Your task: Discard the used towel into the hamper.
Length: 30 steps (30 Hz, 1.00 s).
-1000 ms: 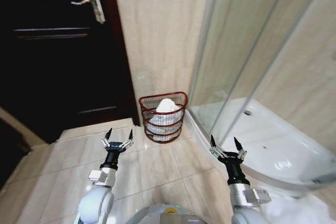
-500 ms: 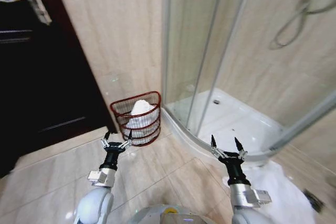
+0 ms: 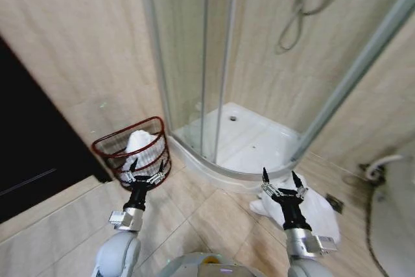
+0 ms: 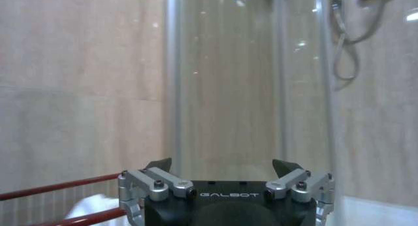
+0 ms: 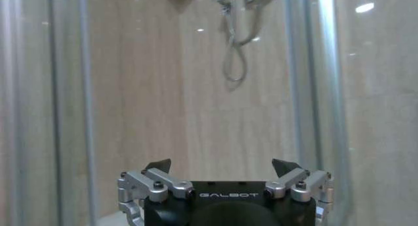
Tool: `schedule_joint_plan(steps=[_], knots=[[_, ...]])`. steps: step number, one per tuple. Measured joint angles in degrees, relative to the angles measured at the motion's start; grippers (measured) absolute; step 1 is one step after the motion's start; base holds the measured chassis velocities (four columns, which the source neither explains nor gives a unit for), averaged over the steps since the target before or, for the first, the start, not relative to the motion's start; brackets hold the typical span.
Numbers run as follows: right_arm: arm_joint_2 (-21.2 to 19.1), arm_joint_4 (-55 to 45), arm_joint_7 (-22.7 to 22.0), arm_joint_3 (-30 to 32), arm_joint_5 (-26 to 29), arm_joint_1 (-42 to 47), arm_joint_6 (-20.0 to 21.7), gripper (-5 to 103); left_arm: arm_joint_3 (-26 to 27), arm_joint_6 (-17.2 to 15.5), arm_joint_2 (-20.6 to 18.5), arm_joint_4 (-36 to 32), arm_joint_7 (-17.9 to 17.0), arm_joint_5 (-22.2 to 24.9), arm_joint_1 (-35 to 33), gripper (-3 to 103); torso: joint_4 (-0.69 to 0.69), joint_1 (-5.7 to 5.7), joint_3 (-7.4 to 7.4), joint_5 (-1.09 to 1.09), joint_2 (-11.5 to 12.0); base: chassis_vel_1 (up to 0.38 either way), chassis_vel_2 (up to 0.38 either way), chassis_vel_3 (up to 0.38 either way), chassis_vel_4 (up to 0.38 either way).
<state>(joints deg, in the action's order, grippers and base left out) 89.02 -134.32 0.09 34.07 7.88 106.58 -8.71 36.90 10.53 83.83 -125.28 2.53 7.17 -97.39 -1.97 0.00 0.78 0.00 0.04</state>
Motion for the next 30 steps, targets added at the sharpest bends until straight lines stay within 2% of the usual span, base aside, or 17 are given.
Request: schedule_joint_plan(steps=[4, 9, 17, 30], knots=[[0.0, -0.2, 0.0, 0.0, 0.1, 0.2, 0.0, 100, 0.0, 0.2, 0.0, 0.0, -0.1, 0.0, -0.1, 100, -0.01, 0.0, 0.03, 0.0, 0.0, -0.108, -0.118, -0.127, -0.117], [0.0, -0.8, 0.3, 0.0, -0.1, 1.3, 0.5, 100, -0.3, 2.6, 0.1, 1.2, -0.3, 0.6, 0.5, 100, 0.01, 0.0, 0.06, 0.0, 0.0, -0.122, -0.108, -0.112, -0.123], [0.1, -0.8, 0.4, 0.0, -0.4, 1.2, 0.7, 100, -0.3, 2.7, -0.2, 1.5, -0.9, 1.1, 0.5, 100, -0.02, 0.0, 0.08, 0.01, 0.0, -0.037, -0.042, -0.026, -0.031], [0.2, -0.4, 0.4, -0.3, -0.5, 0.9, 0.6, 100, -0.6, 2.5, -0.3, 2.0, -0.9, 1.3, 0.9, 100, -0.02, 0.0, 0.11, 0.01, 0.0, -0.132, -0.141, 0.149, 0.143]])
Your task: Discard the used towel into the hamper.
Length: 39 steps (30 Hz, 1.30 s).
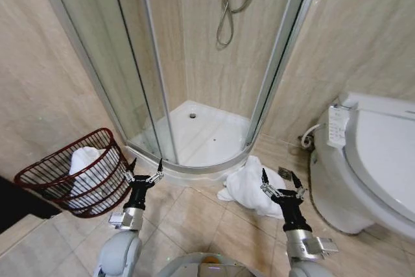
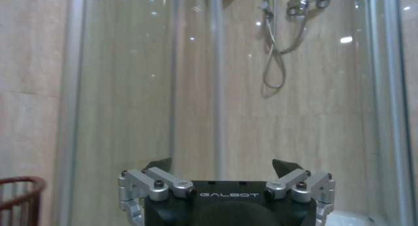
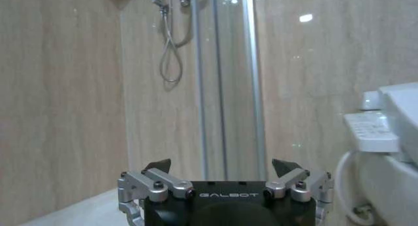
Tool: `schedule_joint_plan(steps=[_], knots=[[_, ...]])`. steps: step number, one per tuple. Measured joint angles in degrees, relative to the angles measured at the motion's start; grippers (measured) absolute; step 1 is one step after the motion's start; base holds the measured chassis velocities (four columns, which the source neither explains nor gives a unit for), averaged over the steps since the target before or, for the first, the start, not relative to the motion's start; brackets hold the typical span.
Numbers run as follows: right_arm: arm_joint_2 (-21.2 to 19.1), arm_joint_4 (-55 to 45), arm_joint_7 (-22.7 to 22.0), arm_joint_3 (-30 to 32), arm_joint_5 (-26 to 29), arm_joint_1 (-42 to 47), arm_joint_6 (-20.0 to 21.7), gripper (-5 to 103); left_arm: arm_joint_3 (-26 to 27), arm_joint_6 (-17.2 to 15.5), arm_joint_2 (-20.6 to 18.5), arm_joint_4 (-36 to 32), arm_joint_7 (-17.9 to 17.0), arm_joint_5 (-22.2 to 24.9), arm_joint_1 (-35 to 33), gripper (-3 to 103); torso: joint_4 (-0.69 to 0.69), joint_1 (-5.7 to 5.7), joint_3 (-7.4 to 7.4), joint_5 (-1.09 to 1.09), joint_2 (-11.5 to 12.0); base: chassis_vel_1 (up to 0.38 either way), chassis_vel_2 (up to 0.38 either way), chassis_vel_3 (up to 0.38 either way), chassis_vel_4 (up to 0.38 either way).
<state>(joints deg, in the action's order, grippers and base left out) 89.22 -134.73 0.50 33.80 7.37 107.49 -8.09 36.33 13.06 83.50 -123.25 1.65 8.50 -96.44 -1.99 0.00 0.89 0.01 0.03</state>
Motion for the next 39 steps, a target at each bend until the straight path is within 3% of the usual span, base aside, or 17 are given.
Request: schedule_joint_plan(steps=[9, 39], knots=[[0.1, 0.6, -0.6, -0.2, 0.0, -0.1, -0.8, 100, -0.2, -0.9, -0.1, 0.0, -0.3, 0.4, -0.3, 100, 0.02, 0.0, 0.01, -0.03, 0.0, -0.161, -0.156, 0.156, 0.145], [-0.2, 1.2, -2.7, -1.5, 0.0, -0.9, -1.4, 100, -0.7, 0.8, 0.1, 0.7, -0.7, -0.7, 0.1, 100, 0.01, 0.0, 0.02, 0.0, 0.0, 0.042, 0.038, 0.02, 0.027]])
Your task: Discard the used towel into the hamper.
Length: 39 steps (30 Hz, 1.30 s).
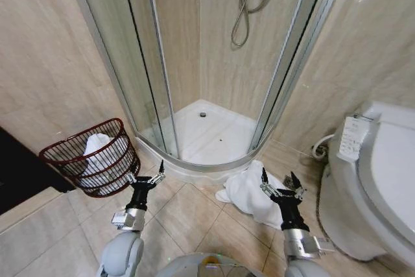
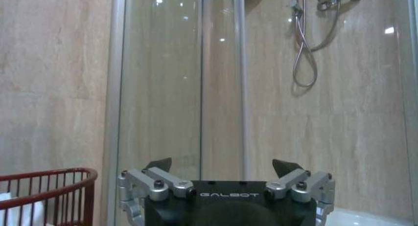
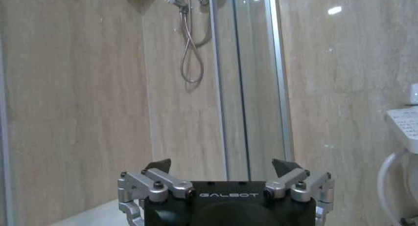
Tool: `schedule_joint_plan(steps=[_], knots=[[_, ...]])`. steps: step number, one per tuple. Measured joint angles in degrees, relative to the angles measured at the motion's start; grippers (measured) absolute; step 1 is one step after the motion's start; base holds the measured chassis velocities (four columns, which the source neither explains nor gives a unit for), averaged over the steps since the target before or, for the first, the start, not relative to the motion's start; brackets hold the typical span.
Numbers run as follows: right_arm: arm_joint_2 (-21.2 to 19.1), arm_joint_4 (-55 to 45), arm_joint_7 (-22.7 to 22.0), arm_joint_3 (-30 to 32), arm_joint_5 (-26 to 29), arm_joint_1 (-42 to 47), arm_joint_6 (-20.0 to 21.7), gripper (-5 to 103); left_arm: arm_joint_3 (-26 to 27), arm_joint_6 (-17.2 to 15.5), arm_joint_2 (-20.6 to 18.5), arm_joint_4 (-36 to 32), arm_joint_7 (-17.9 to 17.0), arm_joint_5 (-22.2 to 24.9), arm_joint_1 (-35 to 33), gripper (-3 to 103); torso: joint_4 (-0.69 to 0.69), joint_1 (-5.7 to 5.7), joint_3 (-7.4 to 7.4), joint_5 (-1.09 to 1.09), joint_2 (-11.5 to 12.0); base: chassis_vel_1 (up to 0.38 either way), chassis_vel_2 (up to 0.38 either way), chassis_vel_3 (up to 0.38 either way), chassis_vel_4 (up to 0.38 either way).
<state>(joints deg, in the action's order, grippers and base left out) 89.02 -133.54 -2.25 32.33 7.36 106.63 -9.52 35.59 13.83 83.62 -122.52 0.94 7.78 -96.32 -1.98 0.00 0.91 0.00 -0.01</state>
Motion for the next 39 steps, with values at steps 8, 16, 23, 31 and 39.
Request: schedule_joint_plan(steps=[8, 16, 23, 31, 39], knots=[[-0.1, 0.4, 0.0, 0.5, 0.7, -0.1, 0.3, 100, -0.1, 0.0, 0.3, 0.2, 0.0, -0.2, 0.3, 100, 0.0, 0.0, 0.02, 0.0, 0.0, -0.093, 0.109, 0.101, -0.101], [-0.1, 2.1, -0.8, 2.7, 6.4, -1.6, 8.9, 100, -0.3, -0.6, 0.7, 0.1, 0.0, -0.6, 0.5, 100, 0.0, 0.0, 0.01, 0.01, 0.0, -0.048, 0.044, 0.045, -0.045], [-1.7, 12.7, -1.4, 8.6, 12.8, -5.5, 13.7, 100, -0.9, -1.0, 1.1, 0.1, -0.2, -0.9, 0.4, 100, 0.0, 0.0, 0.01, -0.01, 0.0, 0.0, 0.0, 0.0, 0.0], [-3.6, 23.1, 9.8, 13.1, 16.4, -10.5, 19.7, 100, -1.6, -1.1, 0.8, -0.7, -0.7, -0.9, -0.2, 100, 0.0, 0.0, 0.01, -0.02, 0.0, 0.0, 0.0, 0.0, 0.0], [-5.2, 31.0, 18.4, 15.5, 13.3, -15.9, 27.1, 100, -1.2, -0.3, 0.0, -0.2, -0.6, 0.1, -0.1, 100, 0.0, 0.0, 0.01, -0.01, 0.0, 0.0, 0.0, 0.0, 0.0]])
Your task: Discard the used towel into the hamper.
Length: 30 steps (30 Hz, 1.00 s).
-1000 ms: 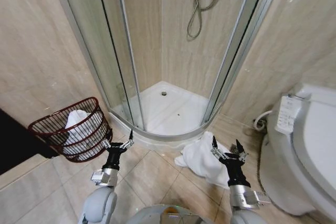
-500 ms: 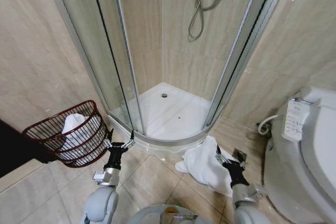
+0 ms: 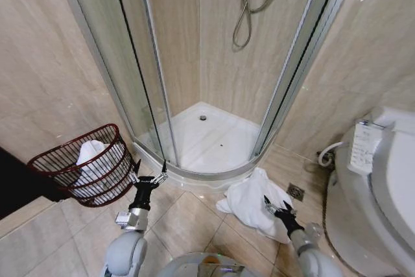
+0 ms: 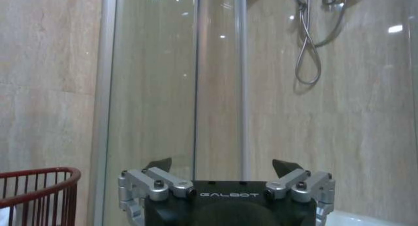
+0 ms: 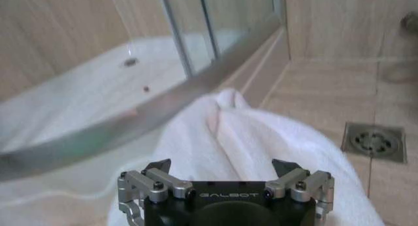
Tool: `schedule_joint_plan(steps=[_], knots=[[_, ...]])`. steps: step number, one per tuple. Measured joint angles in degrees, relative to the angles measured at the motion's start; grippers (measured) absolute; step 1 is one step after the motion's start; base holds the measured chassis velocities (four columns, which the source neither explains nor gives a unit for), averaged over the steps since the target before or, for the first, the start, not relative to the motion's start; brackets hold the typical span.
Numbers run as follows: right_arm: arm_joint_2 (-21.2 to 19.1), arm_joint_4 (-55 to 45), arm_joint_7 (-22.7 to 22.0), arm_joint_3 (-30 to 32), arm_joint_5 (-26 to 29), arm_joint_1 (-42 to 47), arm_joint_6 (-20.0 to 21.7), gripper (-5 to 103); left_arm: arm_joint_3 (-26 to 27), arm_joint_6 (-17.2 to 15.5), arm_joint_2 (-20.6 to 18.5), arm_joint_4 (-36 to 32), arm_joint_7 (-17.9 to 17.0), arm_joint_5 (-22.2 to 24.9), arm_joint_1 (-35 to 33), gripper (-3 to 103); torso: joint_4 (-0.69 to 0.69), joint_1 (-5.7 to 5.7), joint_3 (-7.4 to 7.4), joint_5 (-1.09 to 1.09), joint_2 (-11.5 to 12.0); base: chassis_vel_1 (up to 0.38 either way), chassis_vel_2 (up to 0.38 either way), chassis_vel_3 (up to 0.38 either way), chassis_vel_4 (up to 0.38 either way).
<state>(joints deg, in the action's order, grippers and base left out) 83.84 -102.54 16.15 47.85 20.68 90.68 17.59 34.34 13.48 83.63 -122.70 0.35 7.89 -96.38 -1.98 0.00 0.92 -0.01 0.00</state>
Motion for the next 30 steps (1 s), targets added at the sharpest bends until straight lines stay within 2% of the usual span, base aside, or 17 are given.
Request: schedule_joint_plan(steps=[5, 16, 24, 30], knots=[[-1.4, 4.5, 1.2, -0.4, -2.5, -3.6, 1.7, 100, 0.0, 0.4, -0.2, 0.6, 0.2, 0.3, 0.5, 100, 0.0, 0.0, 0.0, 0.01, 0.0, 0.0, 0.0, 0.0, 0.0], [-3.4, 11.5, -0.8, -5.1, -3.9, -10.4, 6.4, 100, 0.5, 0.5, -0.7, 1.9, 0.7, 0.5, 1.5, 100, -0.01, 0.0, 0.0, 0.01, 0.0, 0.0, 0.0, 0.0, 0.0], [-4.3, 17.0, -2.5, -7.2, -4.8, -14.0, 6.4, 100, 0.9, 0.3, -1.0, 2.8, 1.4, 0.6, 2.0, 100, 0.0, 0.0, 0.0, 0.01, 0.0, 0.0, 0.0, 0.0, 0.0], [-4.7, 20.5, -2.1, -7.4, -5.1, -15.9, 5.1, 100, 0.9, -0.3, -1.0, 3.3, 1.4, 0.3, 2.8, 100, 0.0, 0.0, 0.0, 0.02, 0.0, 0.0, 0.0, 0.0, 0.0]])
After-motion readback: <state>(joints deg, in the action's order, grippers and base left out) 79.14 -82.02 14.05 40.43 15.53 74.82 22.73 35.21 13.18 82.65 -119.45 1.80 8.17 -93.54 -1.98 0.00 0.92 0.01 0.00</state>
